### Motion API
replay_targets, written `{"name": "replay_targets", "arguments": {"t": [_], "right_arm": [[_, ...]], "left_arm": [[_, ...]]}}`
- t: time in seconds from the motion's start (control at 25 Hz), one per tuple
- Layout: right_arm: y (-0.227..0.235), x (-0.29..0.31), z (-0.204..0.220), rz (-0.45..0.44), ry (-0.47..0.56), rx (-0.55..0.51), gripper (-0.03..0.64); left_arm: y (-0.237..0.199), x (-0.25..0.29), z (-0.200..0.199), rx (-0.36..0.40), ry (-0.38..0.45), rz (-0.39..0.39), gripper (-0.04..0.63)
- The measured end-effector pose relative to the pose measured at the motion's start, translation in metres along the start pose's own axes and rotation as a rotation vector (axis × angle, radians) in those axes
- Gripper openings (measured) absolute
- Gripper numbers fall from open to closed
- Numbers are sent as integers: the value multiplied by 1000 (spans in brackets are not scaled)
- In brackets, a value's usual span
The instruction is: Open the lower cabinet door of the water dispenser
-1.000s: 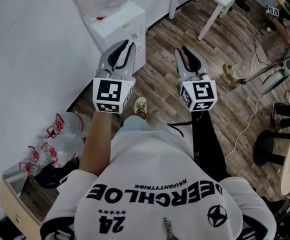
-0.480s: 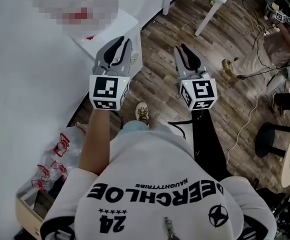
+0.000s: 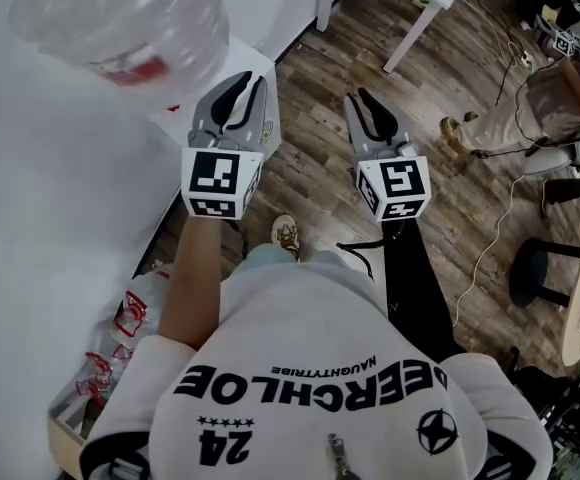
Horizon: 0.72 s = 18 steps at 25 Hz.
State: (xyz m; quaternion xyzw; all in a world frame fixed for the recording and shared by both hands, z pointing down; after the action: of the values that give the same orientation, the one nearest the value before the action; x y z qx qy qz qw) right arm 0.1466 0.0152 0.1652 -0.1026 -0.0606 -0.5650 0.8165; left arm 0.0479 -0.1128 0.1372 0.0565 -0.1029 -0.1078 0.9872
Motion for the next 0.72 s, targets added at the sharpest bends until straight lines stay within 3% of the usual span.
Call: {"name": "replay_targets", "arguments": {"t": [0.72], "right_arm": [[5,46,-13,27,-36,-30,61]], "left_arm": [[-36,42,-2,-12,4,54,60]]}}
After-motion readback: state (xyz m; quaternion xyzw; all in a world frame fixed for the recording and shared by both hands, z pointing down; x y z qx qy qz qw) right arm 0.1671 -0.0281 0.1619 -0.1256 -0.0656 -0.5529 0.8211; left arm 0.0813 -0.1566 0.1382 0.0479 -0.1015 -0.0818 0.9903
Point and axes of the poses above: the fingertips, and each gripper's own axes: x forward along the fingers, y to its right, z out of its underside, the point moved 2 cm from there along -x, backward along the fingers, and after that the axes turned 6 degrees about -y, right-handed, at the moved point
